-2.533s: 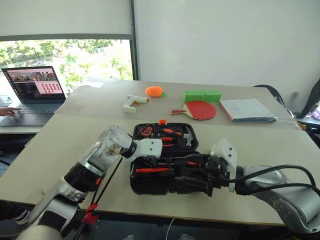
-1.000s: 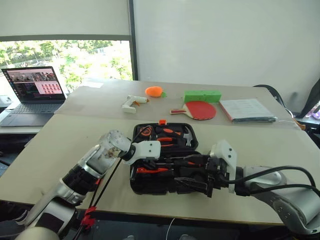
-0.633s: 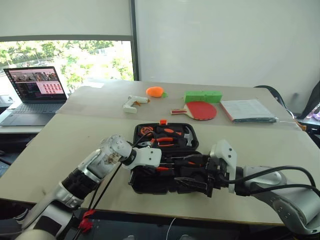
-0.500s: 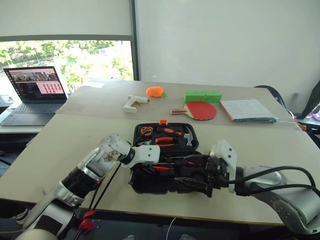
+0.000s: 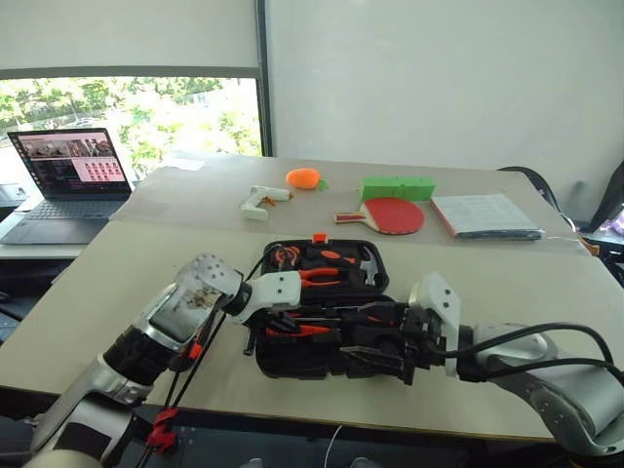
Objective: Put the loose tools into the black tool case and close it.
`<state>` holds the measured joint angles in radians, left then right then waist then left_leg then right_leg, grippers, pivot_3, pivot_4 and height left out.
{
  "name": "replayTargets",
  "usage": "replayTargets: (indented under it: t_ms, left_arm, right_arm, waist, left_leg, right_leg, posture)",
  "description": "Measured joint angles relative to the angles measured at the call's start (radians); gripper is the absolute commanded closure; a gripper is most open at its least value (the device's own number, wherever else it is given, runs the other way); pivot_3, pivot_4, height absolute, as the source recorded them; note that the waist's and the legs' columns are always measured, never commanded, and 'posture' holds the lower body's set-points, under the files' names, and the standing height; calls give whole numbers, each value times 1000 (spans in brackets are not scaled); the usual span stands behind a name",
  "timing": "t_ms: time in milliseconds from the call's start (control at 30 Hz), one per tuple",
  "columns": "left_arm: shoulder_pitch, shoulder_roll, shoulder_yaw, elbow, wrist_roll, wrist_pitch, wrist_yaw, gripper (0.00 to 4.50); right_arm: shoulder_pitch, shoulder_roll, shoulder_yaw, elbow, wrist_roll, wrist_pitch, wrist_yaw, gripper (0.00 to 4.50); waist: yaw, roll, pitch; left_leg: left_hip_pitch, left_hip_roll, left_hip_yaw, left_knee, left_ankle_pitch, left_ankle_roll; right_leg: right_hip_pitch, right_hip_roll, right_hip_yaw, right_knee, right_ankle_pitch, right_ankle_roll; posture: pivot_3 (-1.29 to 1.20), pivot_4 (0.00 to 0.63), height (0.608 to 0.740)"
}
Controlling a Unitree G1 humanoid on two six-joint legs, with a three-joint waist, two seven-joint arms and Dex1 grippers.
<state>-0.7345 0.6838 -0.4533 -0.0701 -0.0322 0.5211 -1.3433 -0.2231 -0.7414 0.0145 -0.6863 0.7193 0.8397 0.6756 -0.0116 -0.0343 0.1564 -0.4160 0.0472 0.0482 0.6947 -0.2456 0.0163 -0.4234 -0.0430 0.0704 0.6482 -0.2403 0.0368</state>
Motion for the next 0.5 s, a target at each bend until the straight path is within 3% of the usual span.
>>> replayTargets:
  t_ms: [500]
  left_arm:
    - [0, -20, -3, 69, 41, -84, 33, 4447]
  right_arm:
    - [0, 0, 0, -1, 1, 0, 0, 0]
  waist:
    - [-1, 0, 0]
  left_leg:
    - [0, 0, 0, 0, 0, 0]
  right_leg:
    - [0, 0, 0, 0, 0, 0]
  posture:
    - [0, 150, 736]
